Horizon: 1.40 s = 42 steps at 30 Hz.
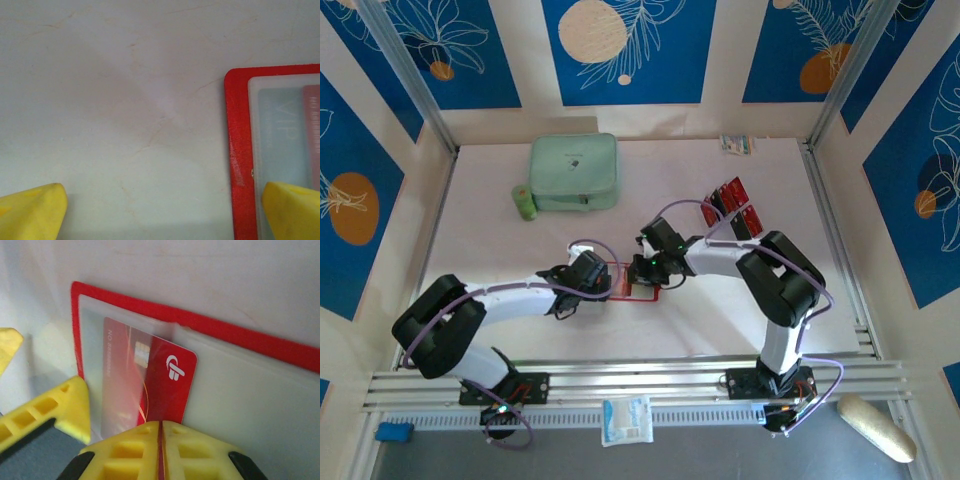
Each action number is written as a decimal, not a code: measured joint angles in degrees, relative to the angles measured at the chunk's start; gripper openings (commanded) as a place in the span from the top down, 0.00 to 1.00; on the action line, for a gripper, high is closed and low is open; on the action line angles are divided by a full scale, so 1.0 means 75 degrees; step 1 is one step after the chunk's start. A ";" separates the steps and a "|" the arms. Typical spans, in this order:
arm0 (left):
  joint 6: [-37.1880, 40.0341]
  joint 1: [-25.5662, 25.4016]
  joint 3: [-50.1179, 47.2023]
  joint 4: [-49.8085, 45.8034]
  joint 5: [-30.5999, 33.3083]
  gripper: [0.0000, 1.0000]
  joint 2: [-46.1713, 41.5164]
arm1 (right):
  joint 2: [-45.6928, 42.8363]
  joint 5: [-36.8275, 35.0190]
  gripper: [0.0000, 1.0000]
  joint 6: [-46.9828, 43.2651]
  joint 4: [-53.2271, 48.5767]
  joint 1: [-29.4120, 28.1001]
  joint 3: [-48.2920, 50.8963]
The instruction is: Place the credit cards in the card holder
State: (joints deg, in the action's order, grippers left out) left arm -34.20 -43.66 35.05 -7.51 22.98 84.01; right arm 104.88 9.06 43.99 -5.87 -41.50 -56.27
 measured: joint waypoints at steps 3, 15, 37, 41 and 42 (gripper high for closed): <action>0.0000 0.0023 -0.0003 -0.0044 0.0000 0.00 -0.0082 | 0.0256 0.0050 0.90 -0.0012 0.0000 -0.0102 -0.0262; 0.0003 0.0399 -0.0006 -0.0242 -0.0003 0.00 -0.0644 | 0.0125 0.0020 0.90 -0.0015 -0.0274 -0.0152 -0.0411; -0.0006 0.0565 -0.0227 -0.0117 -0.0117 0.00 -0.0169 | 0.0221 -0.0207 0.91 -0.0017 -0.0458 -0.0140 -0.0475; -0.0009 0.0571 -0.0248 -0.0076 -0.0143 0.01 -0.0166 | 0.0396 -0.0172 0.91 -0.0020 -0.0498 -0.0154 -0.0667; -0.0029 0.0571 -0.0254 -0.0067 -0.0146 0.01 -0.0166 | 0.0434 -0.0169 0.91 -0.0020 -0.0513 -0.0163 -0.0717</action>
State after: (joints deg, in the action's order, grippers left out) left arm -34.41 -39.38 33.15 -8.01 21.89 82.76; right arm 108.14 7.79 43.83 -9.72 -42.72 -61.65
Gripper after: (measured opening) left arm 0.992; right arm 0.090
